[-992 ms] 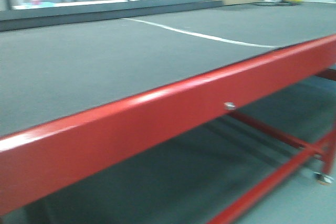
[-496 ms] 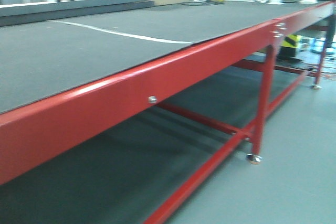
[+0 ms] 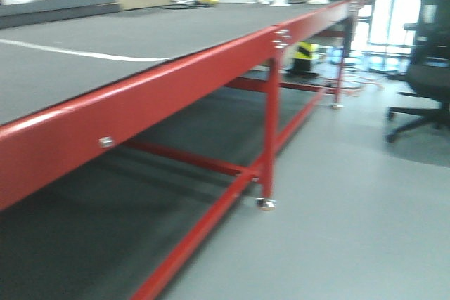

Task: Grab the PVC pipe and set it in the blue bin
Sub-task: 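Turn the base and drive along the red-framed table, then drive past the black office chair toward the blue bin shelves, then approach the metal shelf and stop in front of a blue bin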

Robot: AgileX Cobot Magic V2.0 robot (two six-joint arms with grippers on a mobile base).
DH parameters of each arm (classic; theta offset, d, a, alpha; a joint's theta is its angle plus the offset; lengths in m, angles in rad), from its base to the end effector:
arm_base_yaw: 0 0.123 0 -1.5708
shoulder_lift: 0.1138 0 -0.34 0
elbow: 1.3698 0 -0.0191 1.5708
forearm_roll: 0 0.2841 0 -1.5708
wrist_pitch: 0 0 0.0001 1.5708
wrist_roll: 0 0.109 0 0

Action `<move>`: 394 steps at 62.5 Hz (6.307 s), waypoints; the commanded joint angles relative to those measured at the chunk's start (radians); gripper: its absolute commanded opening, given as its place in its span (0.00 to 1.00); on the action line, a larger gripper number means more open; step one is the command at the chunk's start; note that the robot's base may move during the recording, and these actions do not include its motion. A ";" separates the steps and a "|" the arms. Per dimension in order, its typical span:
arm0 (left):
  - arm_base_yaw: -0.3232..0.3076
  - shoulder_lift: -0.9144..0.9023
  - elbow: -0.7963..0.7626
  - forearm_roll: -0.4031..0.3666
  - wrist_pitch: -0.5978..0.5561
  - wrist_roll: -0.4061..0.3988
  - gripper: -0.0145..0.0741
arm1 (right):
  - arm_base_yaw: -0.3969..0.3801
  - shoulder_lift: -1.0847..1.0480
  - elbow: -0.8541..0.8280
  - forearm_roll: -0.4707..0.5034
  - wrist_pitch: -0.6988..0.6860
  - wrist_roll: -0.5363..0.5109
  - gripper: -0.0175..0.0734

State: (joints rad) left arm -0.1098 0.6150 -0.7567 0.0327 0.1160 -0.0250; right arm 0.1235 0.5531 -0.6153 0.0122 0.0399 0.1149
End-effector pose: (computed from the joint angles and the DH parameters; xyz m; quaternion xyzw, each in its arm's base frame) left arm 0.1263 -0.0135 0.4447 0.0376 0.6650 -0.0369 0.7450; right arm 0.1184 0.0147 0.4063 0.0010 0.6674 0.0932 0.7389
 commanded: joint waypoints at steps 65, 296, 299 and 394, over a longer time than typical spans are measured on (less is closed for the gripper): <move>-0.005 -0.004 -0.003 0.000 -0.028 -0.002 0.04 | -0.005 -0.005 0.000 -0.012 -0.023 -0.006 0.02; -0.005 -0.004 -0.003 0.000 -0.028 -0.002 0.04 | -0.005 -0.005 0.000 -0.012 -0.023 -0.006 0.02; -0.005 -0.004 -0.003 0.000 -0.028 -0.002 0.04 | -0.005 -0.005 0.000 -0.012 -0.023 -0.006 0.02; -0.005 -0.004 -0.003 0.000 -0.028 -0.002 0.04 | -0.005 -0.005 0.000 -0.012 -0.023 -0.006 0.02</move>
State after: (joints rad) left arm -0.1098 0.6150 -0.7567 0.0327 0.1160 -0.0250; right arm 0.1235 0.5531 -0.6153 0.0098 0.0399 0.1149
